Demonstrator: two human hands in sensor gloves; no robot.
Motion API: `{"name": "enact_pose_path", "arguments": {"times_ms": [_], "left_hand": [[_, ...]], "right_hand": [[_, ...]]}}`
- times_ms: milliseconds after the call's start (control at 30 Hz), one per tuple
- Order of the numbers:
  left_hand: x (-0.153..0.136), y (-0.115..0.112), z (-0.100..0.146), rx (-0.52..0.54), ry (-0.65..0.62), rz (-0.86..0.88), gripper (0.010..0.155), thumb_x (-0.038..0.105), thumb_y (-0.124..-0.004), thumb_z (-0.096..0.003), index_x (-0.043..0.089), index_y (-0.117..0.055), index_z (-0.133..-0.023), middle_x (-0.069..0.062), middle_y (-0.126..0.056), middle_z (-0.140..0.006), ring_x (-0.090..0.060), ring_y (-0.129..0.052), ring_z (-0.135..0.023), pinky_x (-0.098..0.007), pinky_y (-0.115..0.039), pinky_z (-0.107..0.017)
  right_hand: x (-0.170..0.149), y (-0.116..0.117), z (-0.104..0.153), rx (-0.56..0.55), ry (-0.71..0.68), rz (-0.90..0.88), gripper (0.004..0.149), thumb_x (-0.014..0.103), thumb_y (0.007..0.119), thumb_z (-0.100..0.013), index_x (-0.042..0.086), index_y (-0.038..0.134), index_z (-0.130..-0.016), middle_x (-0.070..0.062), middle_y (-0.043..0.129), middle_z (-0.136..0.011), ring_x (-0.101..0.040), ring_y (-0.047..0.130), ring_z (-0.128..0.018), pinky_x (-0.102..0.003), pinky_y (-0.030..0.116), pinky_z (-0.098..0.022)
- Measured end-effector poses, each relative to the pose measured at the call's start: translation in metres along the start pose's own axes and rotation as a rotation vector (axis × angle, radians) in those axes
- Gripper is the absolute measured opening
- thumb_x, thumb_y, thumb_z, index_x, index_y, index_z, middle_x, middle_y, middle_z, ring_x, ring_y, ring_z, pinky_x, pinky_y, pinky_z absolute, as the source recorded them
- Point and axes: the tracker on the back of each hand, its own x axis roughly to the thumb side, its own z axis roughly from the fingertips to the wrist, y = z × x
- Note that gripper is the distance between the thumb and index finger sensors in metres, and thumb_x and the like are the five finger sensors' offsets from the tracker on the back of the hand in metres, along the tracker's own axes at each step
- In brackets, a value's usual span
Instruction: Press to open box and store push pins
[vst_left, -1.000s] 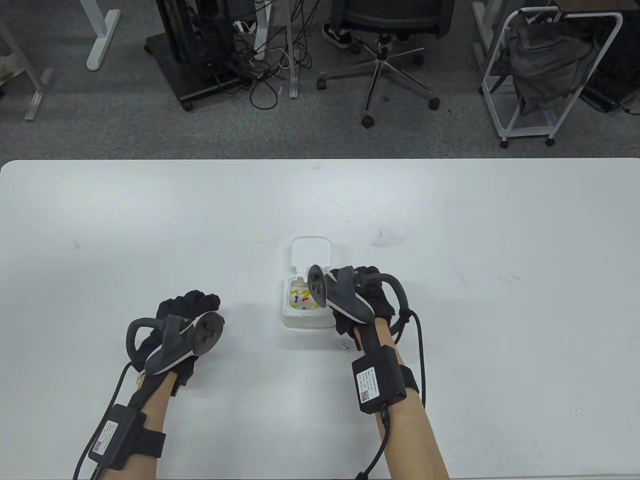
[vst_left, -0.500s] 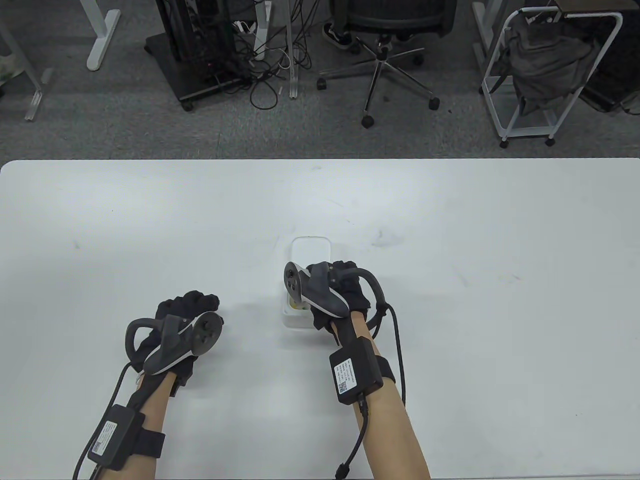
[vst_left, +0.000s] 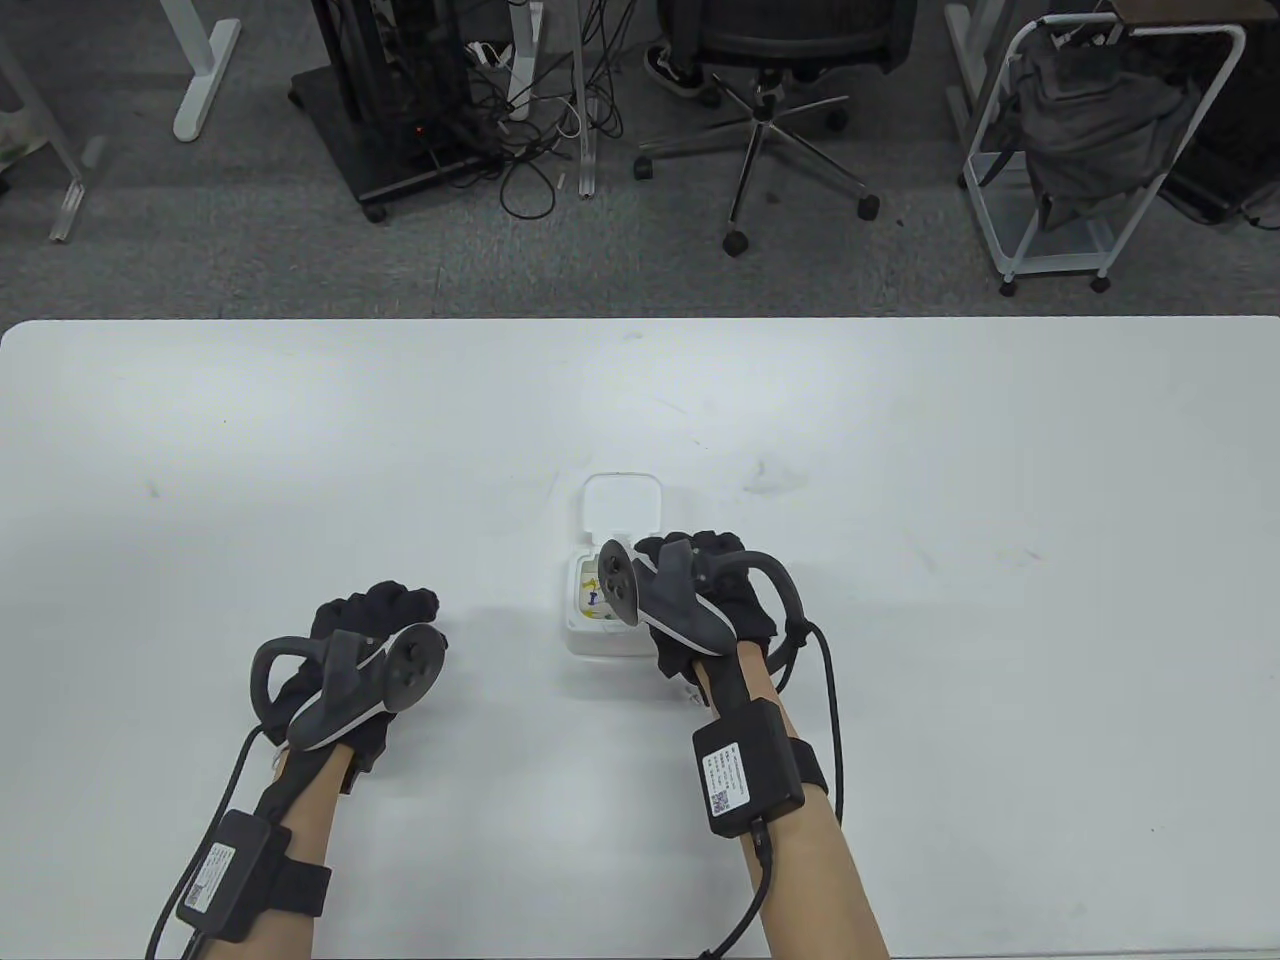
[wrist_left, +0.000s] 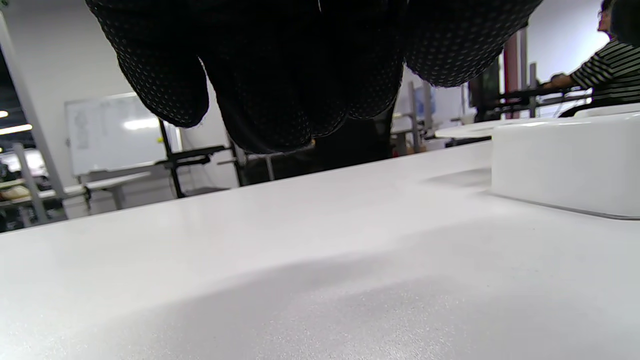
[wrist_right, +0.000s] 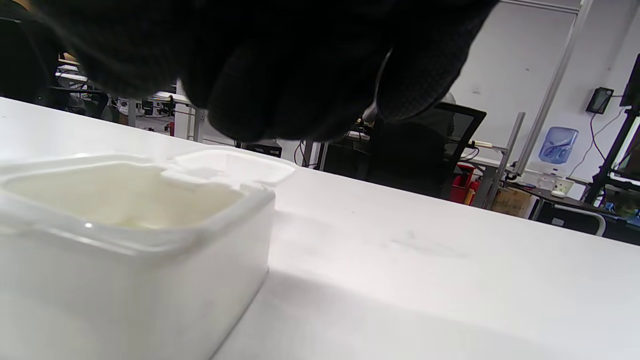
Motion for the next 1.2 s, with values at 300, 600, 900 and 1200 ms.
{"name": "enact_pose_path", "arguments": {"times_ms": [300, 600, 900, 1200], "left_hand": [[-0.001, -0.001, 0.001, -0.002, 0.007, 0.002, 0.051, 0.051, -0.069, -0.0522, 0.031, -0.075, -0.099, 0.003, -0.084, -0.1, -0.019, -0.099, -0.077, -0.05, -0.078, -0.074], [0.002, 0.0, 0.002, 0.005, 0.0, 0.001, 0.051, 0.051, -0.069, -0.0523, 0.031, -0.075, -0.099, 0.003, -0.084, -0.1, -0.019, -0.099, -0.076, -0.05, -0.078, -0.074], [0.003, 0.001, 0.003, 0.013, -0.005, 0.0, 0.051, 0.051, -0.069, -0.0523, 0.031, -0.075, -0.099, 0.003, -0.084, -0.1, -0.019, -0.099, -0.076, -0.05, -0.078, -0.074], [0.003, 0.001, 0.004, 0.01, -0.001, -0.002, 0.051, 0.051, -0.069, -0.0522, 0.031, -0.075, -0.099, 0.003, -0.083, -0.1, -0.019, -0.099, -0.077, -0.05, -0.078, -0.074]], "right_hand": [[-0.022, 0.014, 0.032, 0.014, -0.008, 0.037, 0.047, 0.05, 0.076, -0.038, 0.034, 0.071, -0.083, 0.01, 0.092, -0.079, -0.019, 0.096, -0.07, -0.052, 0.075, -0.07], [-0.035, 0.042, 0.056, 0.086, 0.017, 0.036, 0.049, 0.05, 0.077, -0.037, 0.035, 0.07, -0.083, 0.01, 0.091, -0.082, -0.019, 0.096, -0.073, -0.053, 0.074, -0.07], [-0.038, 0.065, 0.06, 0.151, 0.035, 0.077, 0.05, 0.048, 0.082, -0.036, 0.036, 0.07, -0.083, 0.011, 0.09, -0.084, -0.018, 0.096, -0.075, -0.052, 0.074, -0.071], [-0.031, 0.079, 0.063, 0.132, 0.016, 0.102, 0.047, 0.043, 0.085, -0.035, 0.037, 0.071, -0.079, 0.013, 0.092, -0.077, -0.015, 0.099, -0.068, -0.049, 0.078, -0.069]]}}
